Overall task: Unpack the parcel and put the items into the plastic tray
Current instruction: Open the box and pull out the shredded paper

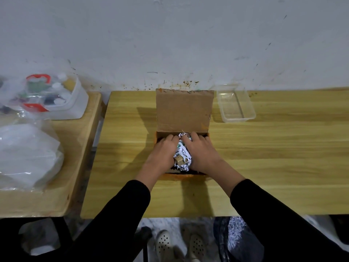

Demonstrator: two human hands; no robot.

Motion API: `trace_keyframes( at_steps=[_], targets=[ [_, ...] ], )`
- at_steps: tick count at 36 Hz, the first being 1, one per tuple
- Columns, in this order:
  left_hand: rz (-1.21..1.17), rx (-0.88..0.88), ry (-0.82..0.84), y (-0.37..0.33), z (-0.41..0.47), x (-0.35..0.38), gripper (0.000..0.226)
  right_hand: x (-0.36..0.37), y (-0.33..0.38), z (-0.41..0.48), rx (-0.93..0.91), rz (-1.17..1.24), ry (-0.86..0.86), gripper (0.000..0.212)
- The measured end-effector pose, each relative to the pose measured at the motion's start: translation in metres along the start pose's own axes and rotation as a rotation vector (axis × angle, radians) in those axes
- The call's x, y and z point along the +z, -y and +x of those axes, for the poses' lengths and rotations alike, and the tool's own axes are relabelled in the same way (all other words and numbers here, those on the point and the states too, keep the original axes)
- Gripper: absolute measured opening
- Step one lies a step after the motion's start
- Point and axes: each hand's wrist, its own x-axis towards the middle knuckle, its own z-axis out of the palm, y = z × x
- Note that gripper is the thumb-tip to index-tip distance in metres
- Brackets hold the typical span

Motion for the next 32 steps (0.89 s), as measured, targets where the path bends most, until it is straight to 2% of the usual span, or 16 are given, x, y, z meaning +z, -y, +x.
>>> trace_keyframes(
  at_steps=[5,13,18,20,22,25,28,32],
  targets=[
    [-0.036,0.007,-0.025,-0.003,0.0,-0.007,0.057,-0.014,-0.001,0.0,-0.003,0.007,0.006,0.075],
    [-0.025,0.063,-0.032,-0.023,0.01,-0.051,0.045,-0.062,-0.013,-0.003,0.01,0.076,-0.004,0.084],
    [-0.015,0.116,-0.017,-0.053,0.03,-0.087,0.049,-0.106,-0.037,-0.01,0.04,0.08,-0.037,0.097],
    [-0.038,0.164,-0.032,-0.072,0.04,-0.097,0.058,-0.12,-0.052,-0.017,0.07,0.088,-0.068,0.095],
    [-0.038,0.215,-0.046,-0.095,0.048,-0.101,0.055,-0.131,-0.072,-0.028,0.106,0.104,-0.084,0.088],
    [0.012,0.241,-0.013,-0.131,0.057,-0.095,0.037,-0.133,-0.102,-0.048,0.155,0.088,-0.049,0.08],
    [-0.002,0.279,0.045,-0.166,0.066,-0.07,0.044,-0.12,-0.135,-0.073,0.21,0.087,0.0,0.079],
    [-0.025,0.309,0.156,-0.199,0.078,-0.016,0.04,-0.083,-0.169,-0.108,0.312,0.134,0.092,0.076]
  ],
)
